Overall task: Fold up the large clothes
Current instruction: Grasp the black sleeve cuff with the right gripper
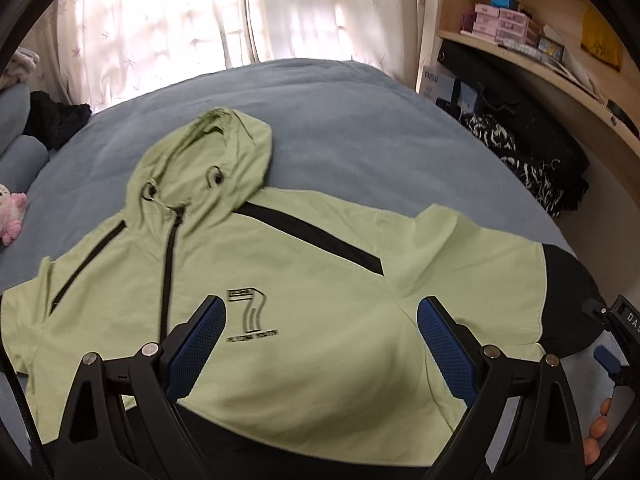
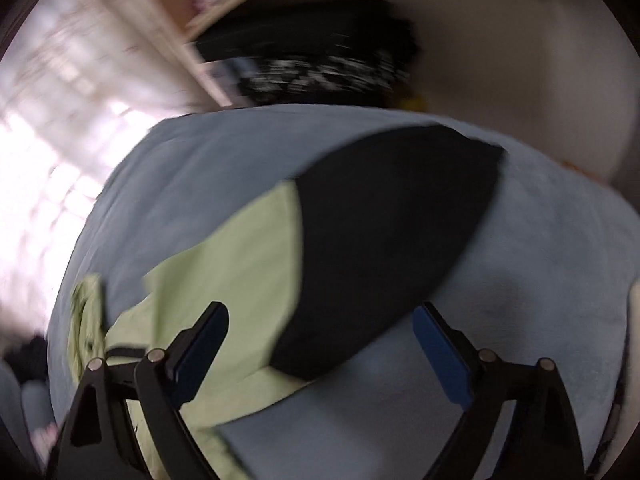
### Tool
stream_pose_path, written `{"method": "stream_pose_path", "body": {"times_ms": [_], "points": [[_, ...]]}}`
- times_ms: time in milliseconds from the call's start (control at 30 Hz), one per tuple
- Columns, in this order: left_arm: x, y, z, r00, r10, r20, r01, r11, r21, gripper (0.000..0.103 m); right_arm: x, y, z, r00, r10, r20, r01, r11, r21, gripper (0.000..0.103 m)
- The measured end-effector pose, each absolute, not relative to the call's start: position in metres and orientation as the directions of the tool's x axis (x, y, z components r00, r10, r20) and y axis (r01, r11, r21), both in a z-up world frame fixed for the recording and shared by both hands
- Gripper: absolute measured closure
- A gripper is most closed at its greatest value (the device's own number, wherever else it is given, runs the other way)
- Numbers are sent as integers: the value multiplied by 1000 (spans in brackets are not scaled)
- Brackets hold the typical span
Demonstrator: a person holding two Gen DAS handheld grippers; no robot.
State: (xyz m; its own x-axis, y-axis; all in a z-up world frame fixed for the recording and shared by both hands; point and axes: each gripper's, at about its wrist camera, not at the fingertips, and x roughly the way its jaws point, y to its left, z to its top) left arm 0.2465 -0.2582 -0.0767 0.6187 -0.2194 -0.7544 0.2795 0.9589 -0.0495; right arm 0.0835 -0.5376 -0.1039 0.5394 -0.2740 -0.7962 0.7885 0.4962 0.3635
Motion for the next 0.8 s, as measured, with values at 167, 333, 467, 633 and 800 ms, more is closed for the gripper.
{"method": "stream_pose_path", "body": {"times_ms": [167,333,467,633,800], "points": [[252,-273,-98,584,-234,-777,283,956,-75,7,60,-577,-141,481,-264,-836,863,308,400,14],[259,-288,-114,546,-243,-802,276,956,-101,7,61,-592,-151,478,-282,-832,876,228,426,16],[261,-293,-116,539,-238,-808,282,955,-94,7,71,-603,-158,418,-307,-855,908,180,379,61],[256,-266,-102,579,-224,-784,260,962,-83,7,73,-598,-132,533,-321,-783,844,263,467,101],[251,-213,-86,607,-189,-772,182,979,-97,7,107,-510,-45,759,-282,-586,601,650,465,101]]}}
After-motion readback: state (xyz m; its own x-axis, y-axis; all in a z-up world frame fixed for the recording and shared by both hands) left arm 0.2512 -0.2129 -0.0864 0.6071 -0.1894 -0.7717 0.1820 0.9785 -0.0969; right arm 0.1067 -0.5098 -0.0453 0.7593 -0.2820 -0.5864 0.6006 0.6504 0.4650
